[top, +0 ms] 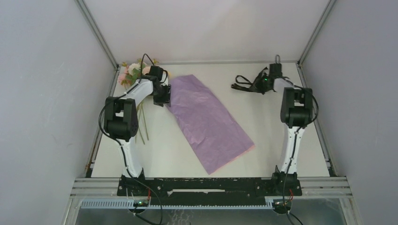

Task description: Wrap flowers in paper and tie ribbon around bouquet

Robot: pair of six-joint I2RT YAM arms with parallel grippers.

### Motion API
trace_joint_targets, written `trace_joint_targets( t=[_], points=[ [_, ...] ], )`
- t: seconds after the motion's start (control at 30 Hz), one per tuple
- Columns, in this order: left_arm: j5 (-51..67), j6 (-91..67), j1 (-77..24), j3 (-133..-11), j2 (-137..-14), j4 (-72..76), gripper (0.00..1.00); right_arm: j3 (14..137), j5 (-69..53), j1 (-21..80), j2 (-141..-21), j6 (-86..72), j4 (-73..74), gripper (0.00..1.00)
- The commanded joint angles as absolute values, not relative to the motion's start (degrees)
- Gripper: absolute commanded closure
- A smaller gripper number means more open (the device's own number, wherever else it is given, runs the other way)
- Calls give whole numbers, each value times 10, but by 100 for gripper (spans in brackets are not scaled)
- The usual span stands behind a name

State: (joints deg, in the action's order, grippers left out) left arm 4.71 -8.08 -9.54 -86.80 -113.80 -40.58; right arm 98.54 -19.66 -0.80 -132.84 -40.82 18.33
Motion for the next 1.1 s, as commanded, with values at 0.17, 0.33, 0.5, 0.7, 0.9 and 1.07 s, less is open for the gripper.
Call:
trace_joint_targets(
  t=[0.17, 0.33, 0.5, 0.7, 0.9, 1.07],
  points=[
    [33, -79, -126, -1010, -1224, -422, 52, 792, -192, -209, -1164, -458, 82, 100],
    [17, -68, -144, -1084, -1274, -441, 52, 776, -209, -212, -1085, -355, 118, 95],
    [-20, -42, -161, -1184, -1326, -465, 52, 775, -240, -131, -1032, -241, 158, 70],
    [-46, -24, -164, -1241, -1323, -483, 52, 775, -320, -12, -1040, -157, 156, 48],
    [-24, -2, -163, -1110, -1210, -450, 51, 836, -396, 65, -1139, -154, 158, 34],
    [-6, -19, -163, -993, -1155, -427, 51, 909, -433, 100, -1221, -141, 195, 38]
  ],
)
